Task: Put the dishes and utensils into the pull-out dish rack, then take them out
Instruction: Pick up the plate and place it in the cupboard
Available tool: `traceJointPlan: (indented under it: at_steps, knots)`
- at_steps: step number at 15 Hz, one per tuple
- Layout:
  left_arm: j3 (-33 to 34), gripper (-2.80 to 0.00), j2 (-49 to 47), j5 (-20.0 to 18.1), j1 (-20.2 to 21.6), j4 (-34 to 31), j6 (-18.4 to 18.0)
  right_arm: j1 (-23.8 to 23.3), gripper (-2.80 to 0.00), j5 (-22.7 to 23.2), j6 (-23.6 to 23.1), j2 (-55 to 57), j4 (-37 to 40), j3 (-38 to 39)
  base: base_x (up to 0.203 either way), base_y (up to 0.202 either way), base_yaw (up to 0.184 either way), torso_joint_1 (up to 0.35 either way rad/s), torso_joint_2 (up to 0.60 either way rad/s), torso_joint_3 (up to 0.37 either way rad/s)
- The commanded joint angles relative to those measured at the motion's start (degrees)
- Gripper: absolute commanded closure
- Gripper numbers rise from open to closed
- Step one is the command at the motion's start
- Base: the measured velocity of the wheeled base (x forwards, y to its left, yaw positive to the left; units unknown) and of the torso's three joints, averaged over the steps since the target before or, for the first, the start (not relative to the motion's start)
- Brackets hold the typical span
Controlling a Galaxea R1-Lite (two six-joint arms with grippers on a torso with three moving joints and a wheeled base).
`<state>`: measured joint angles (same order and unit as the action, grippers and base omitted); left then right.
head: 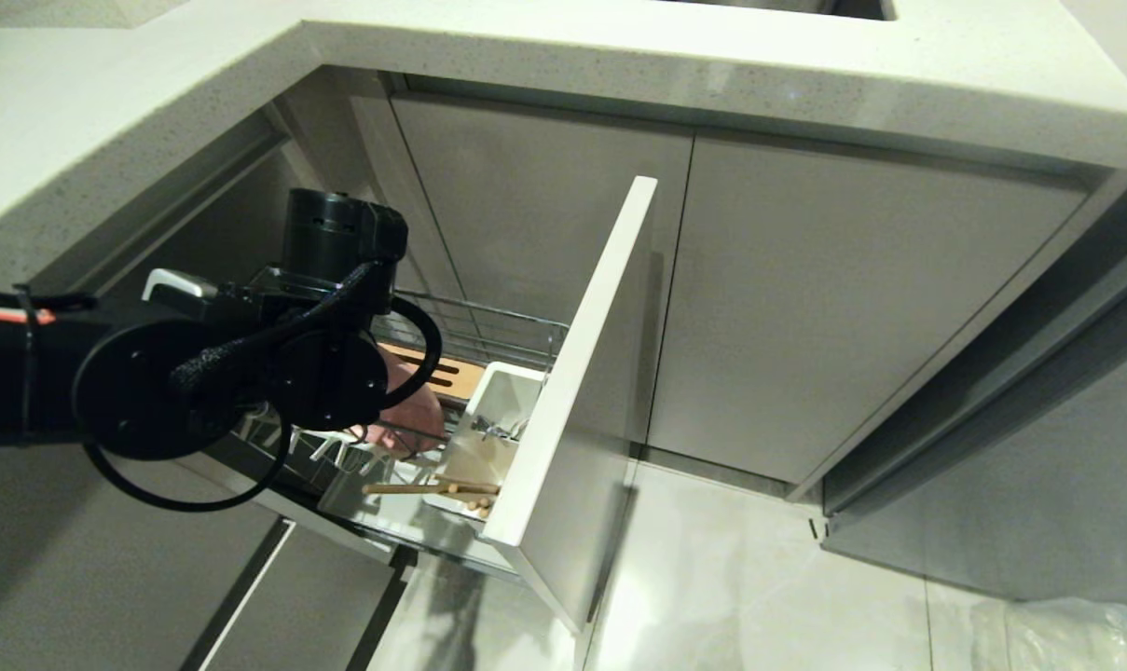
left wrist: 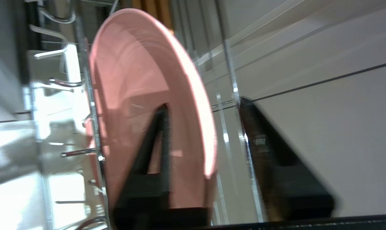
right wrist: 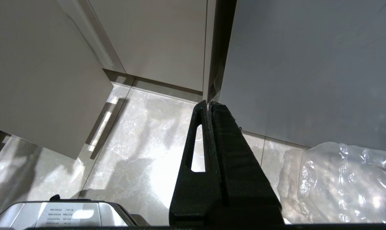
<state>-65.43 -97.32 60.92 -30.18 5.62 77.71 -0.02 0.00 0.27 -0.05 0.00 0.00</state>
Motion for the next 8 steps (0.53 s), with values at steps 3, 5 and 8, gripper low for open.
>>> traceJointPlan:
  at_steps: [3, 5, 8]
  knots:
    - [-0.1, -2.80, 0.1, 0.5, -0.3, -1.9, 0.5, 0.0, 0.00, 0.0, 0.0, 0.0, 0.0, 0.0, 0.000, 0.000, 0.000, 0.000, 0.00, 0.000]
    - [-0.2, -2.80, 0.3, 0.7, -1.2, -3.6, 0.5, 0.0, 0.00, 0.0, 0.0, 0.0, 0.0, 0.0, 0.000, 0.000, 0.000, 0.000, 0.00, 0.000]
    - [-0.6, -2.80, 1.9, 0.8, -2.6, -7.1, 0.6, 0.0, 0.00, 0.0, 0.0, 0.0, 0.0, 0.0, 0.000, 0.000, 0.000, 0.000, 0.00, 0.000]
